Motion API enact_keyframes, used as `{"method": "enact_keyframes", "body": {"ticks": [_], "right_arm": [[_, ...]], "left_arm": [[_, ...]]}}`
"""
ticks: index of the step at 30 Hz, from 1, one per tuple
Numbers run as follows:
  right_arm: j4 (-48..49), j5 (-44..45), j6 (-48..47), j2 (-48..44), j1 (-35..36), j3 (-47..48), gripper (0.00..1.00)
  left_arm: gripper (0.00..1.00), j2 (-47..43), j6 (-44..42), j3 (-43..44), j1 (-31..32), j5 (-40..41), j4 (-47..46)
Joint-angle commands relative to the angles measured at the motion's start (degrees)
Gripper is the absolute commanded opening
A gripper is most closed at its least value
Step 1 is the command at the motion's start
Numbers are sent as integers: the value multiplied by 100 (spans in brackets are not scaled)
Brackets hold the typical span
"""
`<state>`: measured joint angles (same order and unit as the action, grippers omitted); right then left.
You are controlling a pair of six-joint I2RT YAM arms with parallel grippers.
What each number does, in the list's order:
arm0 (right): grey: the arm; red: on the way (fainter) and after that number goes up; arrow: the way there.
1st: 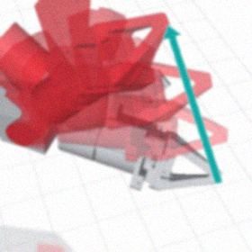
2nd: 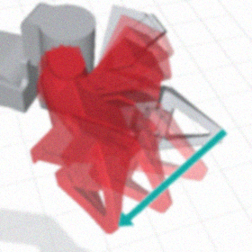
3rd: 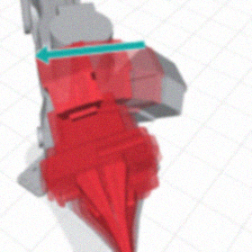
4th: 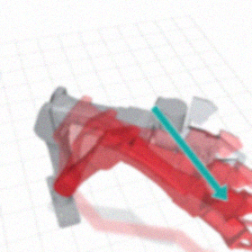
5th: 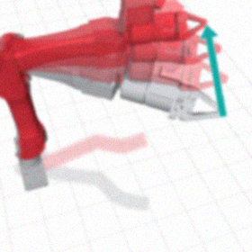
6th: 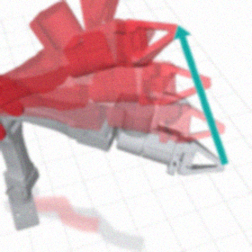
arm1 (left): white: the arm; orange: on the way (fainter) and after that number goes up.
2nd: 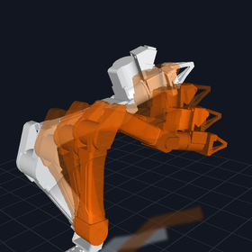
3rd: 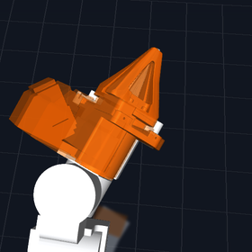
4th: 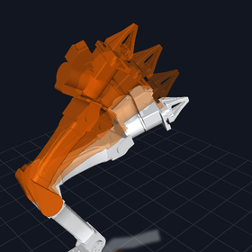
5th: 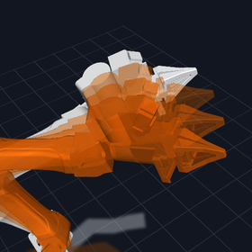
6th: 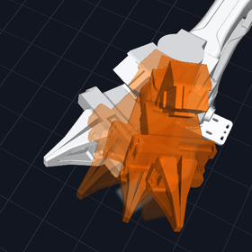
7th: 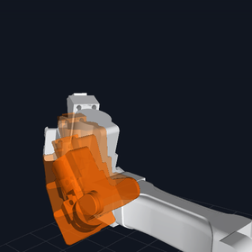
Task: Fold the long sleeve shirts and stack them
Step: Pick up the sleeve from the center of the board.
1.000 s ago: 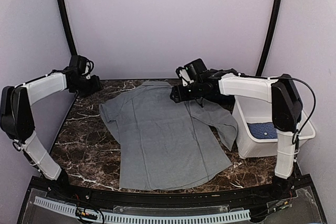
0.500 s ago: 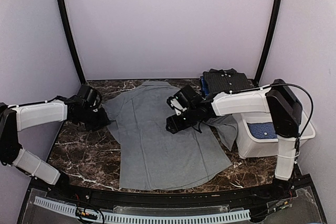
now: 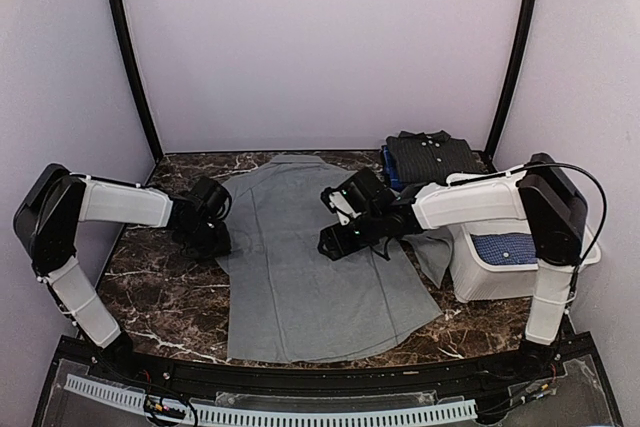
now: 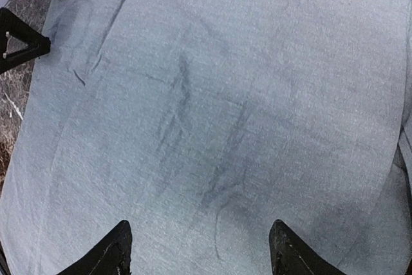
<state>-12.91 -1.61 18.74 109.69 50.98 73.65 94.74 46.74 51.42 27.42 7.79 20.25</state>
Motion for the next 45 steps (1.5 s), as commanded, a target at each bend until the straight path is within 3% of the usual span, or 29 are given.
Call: {"method": "enact_keyframes", "body": {"ticks": [1,5,9,11,18,28,45], "right_arm": [[256,350,-37,-290,61,-285,70],[311,485,-7,-316,57,-462,69],[373,524,49,-359,61,-661,69],[396,548,74,-348,61,-764,69],[369,691,150,-179,44,-936,69],[315,661,260,57,-6,-1033,69],[255,547,362,75,-356,-1280,69]], "left_arm": [[40,223,-16,168,116,412,371],[34,483,-40,291,163,572,536],[9,526,-21,378,167,842,757],[1,483,-57,461,161,1038,904],[0,231,-483,781,-54,1562,1367],[0,-131,-1596,1034,-885,1402,1452],[0,-326,-1933,1638,-2148,1830,1924]]}}
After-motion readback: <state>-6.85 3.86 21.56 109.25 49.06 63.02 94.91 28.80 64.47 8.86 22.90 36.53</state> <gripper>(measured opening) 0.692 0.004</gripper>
